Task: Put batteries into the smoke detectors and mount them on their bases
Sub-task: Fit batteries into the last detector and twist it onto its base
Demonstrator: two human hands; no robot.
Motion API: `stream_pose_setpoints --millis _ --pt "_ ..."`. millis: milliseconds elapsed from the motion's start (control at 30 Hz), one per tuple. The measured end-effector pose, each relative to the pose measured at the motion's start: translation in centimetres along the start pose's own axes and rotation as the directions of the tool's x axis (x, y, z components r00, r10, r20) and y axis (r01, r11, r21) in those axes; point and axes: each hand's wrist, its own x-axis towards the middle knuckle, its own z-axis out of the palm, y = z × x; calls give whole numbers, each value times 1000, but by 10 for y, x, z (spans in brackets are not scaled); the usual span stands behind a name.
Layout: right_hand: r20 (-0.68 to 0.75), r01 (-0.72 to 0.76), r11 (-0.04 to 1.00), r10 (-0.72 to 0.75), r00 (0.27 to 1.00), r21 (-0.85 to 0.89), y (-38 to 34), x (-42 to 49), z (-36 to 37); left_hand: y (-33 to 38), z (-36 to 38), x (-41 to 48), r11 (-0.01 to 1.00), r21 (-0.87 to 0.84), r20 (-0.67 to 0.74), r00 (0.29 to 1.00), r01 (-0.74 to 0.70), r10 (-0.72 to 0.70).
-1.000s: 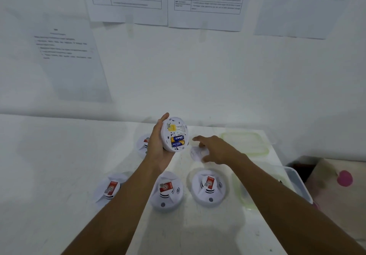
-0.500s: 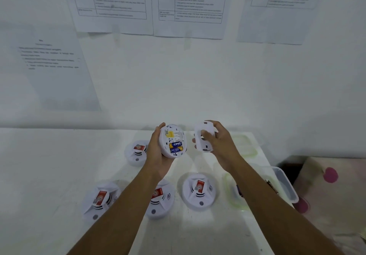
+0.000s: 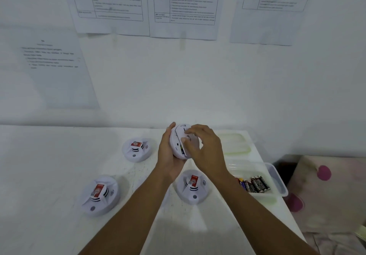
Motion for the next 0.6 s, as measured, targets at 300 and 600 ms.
stream_pose_setpoints --millis 300,600 --pt "110 54 998 -50 993 -28 -8 -12 -6 -2 0 -10 998 20 -31 998 -53 54" --pt "-28 -49 998 48 998 -30 -23 -26 0 -8 -3 -9 990 78 -90 988 -119 126"
